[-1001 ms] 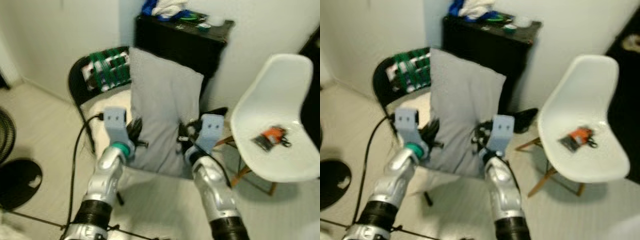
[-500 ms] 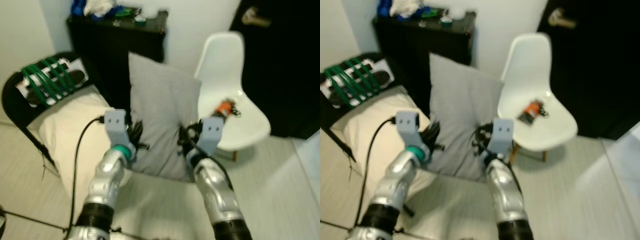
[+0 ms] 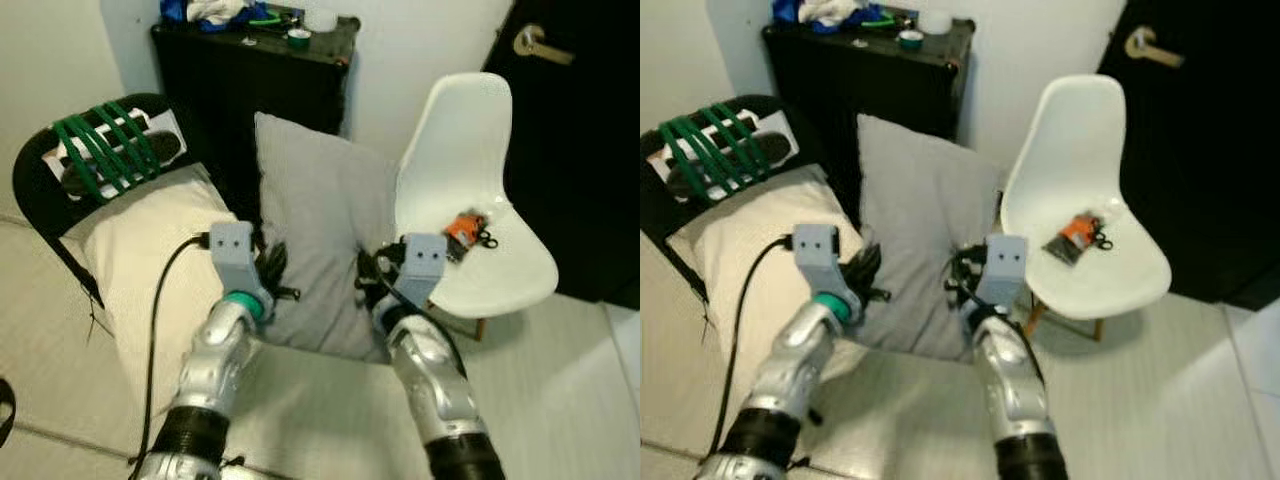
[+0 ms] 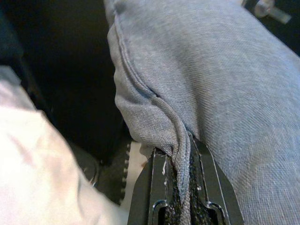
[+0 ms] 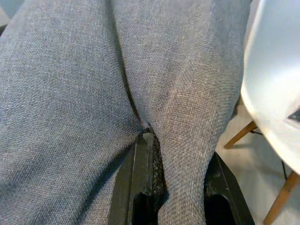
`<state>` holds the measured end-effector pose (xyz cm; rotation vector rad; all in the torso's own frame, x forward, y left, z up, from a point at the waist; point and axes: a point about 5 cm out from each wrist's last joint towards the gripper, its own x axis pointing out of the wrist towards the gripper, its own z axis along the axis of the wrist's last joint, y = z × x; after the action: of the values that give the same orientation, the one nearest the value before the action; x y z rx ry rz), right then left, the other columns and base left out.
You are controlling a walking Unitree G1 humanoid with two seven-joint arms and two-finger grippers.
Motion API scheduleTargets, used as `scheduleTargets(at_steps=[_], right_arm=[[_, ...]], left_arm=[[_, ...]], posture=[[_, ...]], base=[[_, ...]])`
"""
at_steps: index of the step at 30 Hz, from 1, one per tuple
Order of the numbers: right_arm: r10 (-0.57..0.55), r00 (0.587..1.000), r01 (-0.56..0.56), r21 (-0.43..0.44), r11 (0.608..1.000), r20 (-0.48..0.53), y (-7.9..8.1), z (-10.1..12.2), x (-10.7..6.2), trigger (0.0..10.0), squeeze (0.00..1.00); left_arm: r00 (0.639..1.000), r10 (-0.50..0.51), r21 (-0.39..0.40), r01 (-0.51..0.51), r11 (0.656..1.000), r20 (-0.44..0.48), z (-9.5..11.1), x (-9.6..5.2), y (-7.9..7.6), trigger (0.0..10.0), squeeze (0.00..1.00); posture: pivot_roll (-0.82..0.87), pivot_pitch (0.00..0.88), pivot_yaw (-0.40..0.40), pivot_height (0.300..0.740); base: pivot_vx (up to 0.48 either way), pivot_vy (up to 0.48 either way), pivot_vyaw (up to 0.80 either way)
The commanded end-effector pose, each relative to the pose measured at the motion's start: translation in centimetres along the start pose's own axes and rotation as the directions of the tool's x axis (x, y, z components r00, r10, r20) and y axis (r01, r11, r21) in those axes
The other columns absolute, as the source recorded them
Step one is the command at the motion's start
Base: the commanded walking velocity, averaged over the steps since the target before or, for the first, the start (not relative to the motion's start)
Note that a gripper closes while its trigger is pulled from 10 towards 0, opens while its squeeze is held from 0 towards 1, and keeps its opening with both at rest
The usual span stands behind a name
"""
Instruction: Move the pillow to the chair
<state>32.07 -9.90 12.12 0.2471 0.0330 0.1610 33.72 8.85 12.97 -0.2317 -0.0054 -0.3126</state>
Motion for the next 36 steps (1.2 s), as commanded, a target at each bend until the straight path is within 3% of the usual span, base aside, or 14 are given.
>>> scheduleTargets(at_steps=[1,18,30,36], right_arm=[[0.061,0.998,-0.061,0.009,0.998,0.016,1.37,0.25,0.03,10.0,0.0],[0.047,0.998,-0.045,-0.034,0.998,0.038,0.94,0.81,0.25,10.0,0.0],[0.023,0.999,-0.022,-0.017,1.0,0.048,0.99,0.85,0.28,10.0,0.0],[0.024,0.998,-0.024,0.014,1.0,0.051,1.17,0.78,0.22,10.0,0.0]], left_arm=[[0.996,-0.085,0.005,0.085,0.996,0.003,0.0,0.2,-1.68,10.0,0.0],[0.995,-0.099,0.007,0.099,0.995,0.001,0.43,0.94,-2.04,10.0,0.0],[0.993,-0.114,0.012,0.114,0.993,-0.017,0.22,0.76,-2.01,10.0,0.0],[0.993,-0.112,0.011,0.112,0.994,-0.024,0.07,0.62,-1.89,10.0,0.0]], posture=[[-0.07,0.0,-0.013,0.74],[-0.09,0.013,0.008,0.74],[-0.09,0.033,0.03,0.74],[-0.08,0.035,0.038,0.74]], base=[[0.0,-0.382,0.0],[0.0,-0.383,0.0],[0.0,-0.384,0.8],[0.0,-0.384,0.0]])
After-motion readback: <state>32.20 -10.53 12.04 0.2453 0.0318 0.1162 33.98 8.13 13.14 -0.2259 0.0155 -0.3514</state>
